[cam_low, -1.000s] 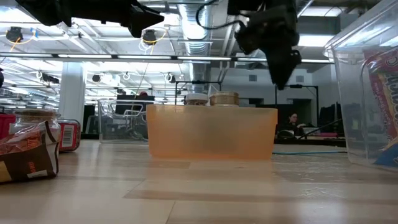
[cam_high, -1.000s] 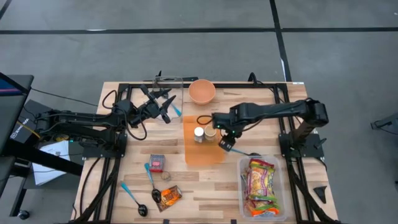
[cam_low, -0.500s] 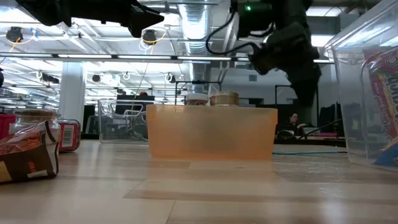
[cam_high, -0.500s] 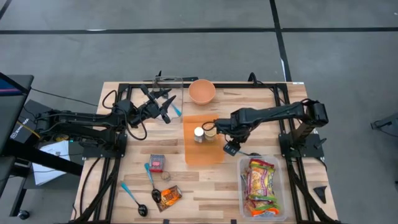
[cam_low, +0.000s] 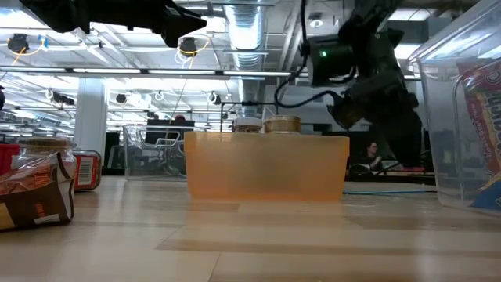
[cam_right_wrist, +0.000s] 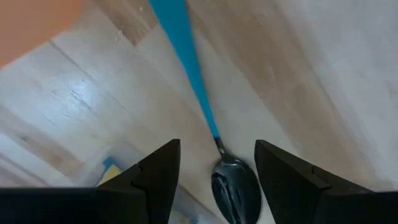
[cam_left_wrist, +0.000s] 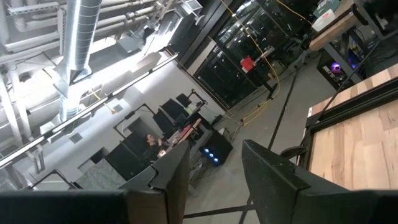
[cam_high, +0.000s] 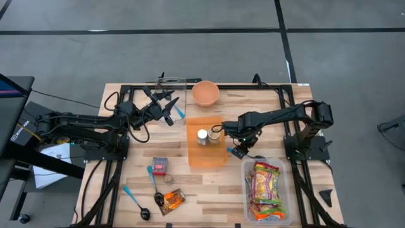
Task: Pick & Place Food Item
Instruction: Put the blue spoon into the transparent bin
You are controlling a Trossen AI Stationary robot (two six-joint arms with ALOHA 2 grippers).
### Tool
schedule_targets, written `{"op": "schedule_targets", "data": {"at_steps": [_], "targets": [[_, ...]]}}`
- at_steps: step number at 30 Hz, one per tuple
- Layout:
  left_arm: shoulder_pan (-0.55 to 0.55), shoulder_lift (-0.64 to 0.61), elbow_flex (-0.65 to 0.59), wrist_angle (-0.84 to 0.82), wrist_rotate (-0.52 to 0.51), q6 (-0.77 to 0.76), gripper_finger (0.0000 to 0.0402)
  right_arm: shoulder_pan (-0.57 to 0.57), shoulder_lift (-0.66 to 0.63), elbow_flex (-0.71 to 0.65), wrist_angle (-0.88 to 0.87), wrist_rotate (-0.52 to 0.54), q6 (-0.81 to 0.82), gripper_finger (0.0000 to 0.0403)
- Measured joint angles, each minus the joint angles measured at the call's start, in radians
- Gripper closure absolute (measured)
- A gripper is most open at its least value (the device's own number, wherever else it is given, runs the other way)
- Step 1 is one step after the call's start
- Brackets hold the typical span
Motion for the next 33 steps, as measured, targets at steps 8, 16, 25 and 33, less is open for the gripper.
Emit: {"op": "schedule_targets", "data": {"at_steps": [8,16,25,33], "targets": [[0.0,0.0,0.0,0.0,0.0,0.0,0.0262,0.017,0.0,-0.085,0.089,-0.007,0.0,0.02],[0.0,0.0,0.0,0.0,0.0,0.0,0.0262,0.047,0.0,-0.148,0.18,0.002,0.037,0.02],[0.0,0.0,0.0,0.0,0.001,0.0,0.0262,0.067,-0.005,-0.183,0.21,0.051,0.077,0.02],[0.0,0.0,0.0,0.0,0.001,0.0,0.0262,0.104,-0.004,-0.192,0.223,0.076,0.12,0.0237]]}}
